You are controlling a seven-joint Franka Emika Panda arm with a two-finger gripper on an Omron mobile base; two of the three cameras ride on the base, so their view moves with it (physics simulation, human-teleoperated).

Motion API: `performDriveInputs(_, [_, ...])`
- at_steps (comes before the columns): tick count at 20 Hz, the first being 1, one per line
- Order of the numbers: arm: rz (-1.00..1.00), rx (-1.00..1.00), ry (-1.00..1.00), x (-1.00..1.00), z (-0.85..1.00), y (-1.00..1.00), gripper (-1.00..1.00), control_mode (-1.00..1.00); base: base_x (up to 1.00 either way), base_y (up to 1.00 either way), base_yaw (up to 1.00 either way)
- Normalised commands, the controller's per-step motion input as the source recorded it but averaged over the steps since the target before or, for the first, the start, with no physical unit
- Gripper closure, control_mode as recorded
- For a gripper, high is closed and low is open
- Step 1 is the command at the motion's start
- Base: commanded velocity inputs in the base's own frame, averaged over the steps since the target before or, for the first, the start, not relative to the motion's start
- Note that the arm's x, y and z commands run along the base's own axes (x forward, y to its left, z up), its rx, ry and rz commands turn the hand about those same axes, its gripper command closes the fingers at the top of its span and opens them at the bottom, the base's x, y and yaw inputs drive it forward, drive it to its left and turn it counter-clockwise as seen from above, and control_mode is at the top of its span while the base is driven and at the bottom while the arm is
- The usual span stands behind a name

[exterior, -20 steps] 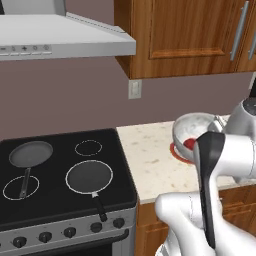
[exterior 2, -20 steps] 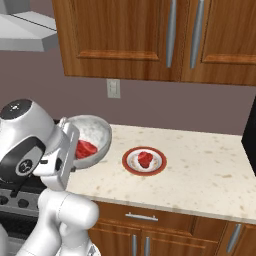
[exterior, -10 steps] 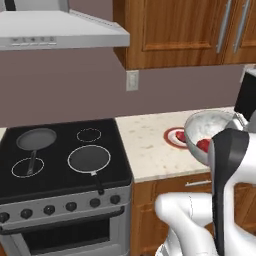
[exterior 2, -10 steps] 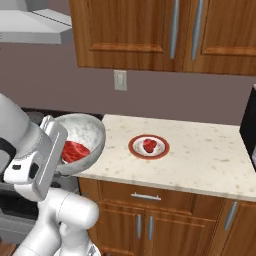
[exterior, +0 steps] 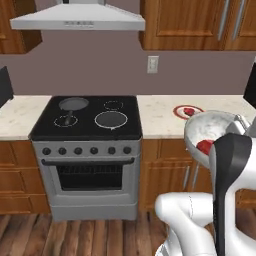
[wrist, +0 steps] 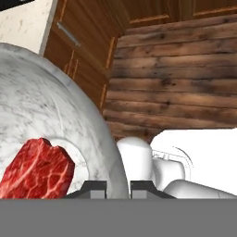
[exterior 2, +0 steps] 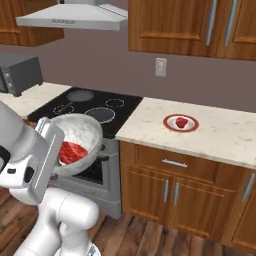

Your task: Place one of the steaks on the plate and the other in the bowl. Then place the bowl in the fridge.

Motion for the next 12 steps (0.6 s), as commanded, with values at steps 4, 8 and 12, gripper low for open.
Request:
performDriveInputs(4, [0.0, 0.0, 0.0, 0.0, 0.0, 0.0, 1.0, 1.0, -1.0, -0.07, 0.09])
performDriveInputs(8, [0.0, 0.0, 0.0, 0.0, 0.0, 0.0, 1.0, 1.0, -1.0, -0.06, 0.05])
performDriveInputs(12, [0.0, 0.0, 0.0, 0.0, 0.0, 0.0, 1.0, 1.0, -1.0, 0.77, 0.12])
